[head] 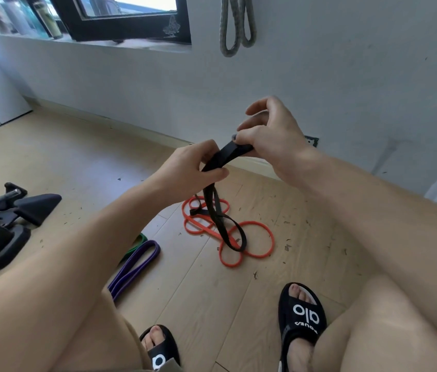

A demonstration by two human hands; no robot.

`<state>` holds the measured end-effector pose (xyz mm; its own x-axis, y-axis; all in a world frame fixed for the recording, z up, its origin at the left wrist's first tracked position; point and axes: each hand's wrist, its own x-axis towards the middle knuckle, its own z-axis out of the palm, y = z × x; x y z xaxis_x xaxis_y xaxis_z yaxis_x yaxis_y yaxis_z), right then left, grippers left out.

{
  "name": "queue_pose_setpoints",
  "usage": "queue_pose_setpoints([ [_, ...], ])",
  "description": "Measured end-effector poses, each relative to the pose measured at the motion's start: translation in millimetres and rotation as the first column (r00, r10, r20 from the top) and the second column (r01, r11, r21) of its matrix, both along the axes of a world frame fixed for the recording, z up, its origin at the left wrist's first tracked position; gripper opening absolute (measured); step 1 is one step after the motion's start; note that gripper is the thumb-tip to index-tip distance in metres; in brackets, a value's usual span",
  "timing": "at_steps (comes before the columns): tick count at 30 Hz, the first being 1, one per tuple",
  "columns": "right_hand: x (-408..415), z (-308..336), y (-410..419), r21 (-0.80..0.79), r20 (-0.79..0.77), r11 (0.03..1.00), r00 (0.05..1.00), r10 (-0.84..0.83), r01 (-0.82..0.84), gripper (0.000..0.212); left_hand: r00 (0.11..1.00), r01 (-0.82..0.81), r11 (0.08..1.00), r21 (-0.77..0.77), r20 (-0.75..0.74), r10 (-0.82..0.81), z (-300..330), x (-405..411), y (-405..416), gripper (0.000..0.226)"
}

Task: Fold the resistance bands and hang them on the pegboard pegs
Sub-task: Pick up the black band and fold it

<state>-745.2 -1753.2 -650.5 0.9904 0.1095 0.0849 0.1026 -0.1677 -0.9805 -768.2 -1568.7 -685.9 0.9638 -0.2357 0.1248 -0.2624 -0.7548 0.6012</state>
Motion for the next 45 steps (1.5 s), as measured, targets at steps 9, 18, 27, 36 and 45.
queue_pose_setpoints([
  [9,5,0,-18,0.016,-0.017,0.999,0.999,0.034,-0.034,0.035,0.996,0.079,0.995,0.062,-0.055,-0.075,4,1,5,0.016],
  [18,1,11,-6,-0.426,0.344,0.904,0.931,0.124,0.037,0.033,0.993,0.116,0.993,-0.027,-0.030,-0.117,9,-3,0,0.011],
  [27,-11,3,17,-0.680,0.006,0.699,0.952,0.306,-0.221,0.048,0.994,0.104,0.994,-0.023,0.048,-0.103,15,-11,-9,0.030],
  [36,-6,13,16,-0.471,0.165,0.877,0.966,0.197,-0.098,0.020,0.977,0.190,0.982,0.000,-0.100,-0.189,7,-8,-5,0.012],
  [45,8,16,-27,-0.342,0.248,0.915,0.959,-0.133,0.216,0.019,0.984,0.125,0.992,0.023,-0.133,-0.120,-5,3,17,0.022],
])
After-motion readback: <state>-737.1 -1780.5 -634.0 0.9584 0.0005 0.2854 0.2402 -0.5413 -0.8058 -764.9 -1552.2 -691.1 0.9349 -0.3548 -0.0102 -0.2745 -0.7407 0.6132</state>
